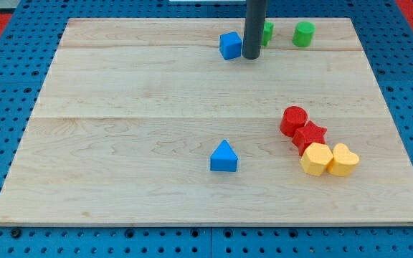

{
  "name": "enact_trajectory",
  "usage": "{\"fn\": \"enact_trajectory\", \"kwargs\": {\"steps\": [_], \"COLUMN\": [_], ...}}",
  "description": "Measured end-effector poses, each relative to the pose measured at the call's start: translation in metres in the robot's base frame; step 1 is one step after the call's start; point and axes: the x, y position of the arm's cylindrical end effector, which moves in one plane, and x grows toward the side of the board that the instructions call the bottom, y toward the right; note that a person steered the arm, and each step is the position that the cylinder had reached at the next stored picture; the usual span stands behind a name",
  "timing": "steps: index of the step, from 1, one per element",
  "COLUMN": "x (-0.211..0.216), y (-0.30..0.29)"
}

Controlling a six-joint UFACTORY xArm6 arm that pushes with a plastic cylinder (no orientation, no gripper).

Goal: Move blue cube towards top center

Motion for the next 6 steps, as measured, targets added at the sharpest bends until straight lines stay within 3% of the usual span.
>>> {"fn": "enact_trajectory", "kwargs": {"steps": [1,6], "x": [-0.015,-0.014], "y": [-0.033,-0.112]}}
